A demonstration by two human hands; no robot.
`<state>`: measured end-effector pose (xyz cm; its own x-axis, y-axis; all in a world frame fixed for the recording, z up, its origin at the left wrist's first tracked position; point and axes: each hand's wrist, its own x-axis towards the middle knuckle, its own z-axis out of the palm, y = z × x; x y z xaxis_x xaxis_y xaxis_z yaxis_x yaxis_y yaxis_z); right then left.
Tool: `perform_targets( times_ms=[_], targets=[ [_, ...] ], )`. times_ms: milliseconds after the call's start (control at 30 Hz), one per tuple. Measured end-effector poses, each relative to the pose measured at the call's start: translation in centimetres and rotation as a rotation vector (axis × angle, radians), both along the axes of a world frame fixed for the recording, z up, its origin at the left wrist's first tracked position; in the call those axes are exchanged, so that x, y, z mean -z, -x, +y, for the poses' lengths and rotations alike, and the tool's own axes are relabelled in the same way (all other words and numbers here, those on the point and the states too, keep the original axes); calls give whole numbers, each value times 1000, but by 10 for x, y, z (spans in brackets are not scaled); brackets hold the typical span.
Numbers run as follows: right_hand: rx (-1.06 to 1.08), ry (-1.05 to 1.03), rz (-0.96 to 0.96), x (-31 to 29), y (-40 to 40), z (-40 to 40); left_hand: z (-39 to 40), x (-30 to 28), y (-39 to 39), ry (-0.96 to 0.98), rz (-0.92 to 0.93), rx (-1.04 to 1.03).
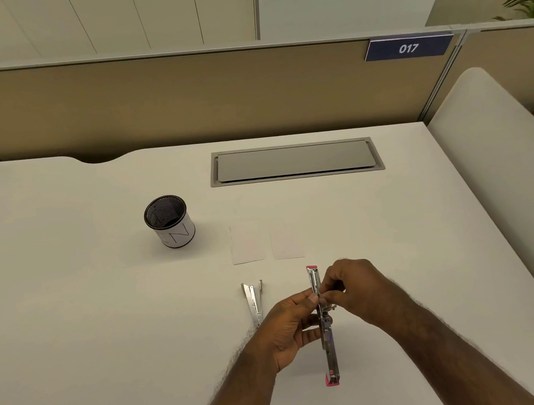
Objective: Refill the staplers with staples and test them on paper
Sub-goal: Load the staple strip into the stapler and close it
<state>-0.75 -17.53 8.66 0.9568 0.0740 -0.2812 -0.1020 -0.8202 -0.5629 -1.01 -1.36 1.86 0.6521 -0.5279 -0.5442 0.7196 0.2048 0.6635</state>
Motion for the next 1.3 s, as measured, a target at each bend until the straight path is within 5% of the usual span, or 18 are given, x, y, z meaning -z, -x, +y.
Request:
perform_targets(
  times_ms=[367,933,1300],
  targets=[
    [-1,-23,15,4,0,-2,0,0,-1,50,12,3],
    [395,-393,171,8,-1,-3,-4,0,0,51,22,43],
    [485,-455,70,16,6,4,-3,2,-1,79,59,-2]
  ],
)
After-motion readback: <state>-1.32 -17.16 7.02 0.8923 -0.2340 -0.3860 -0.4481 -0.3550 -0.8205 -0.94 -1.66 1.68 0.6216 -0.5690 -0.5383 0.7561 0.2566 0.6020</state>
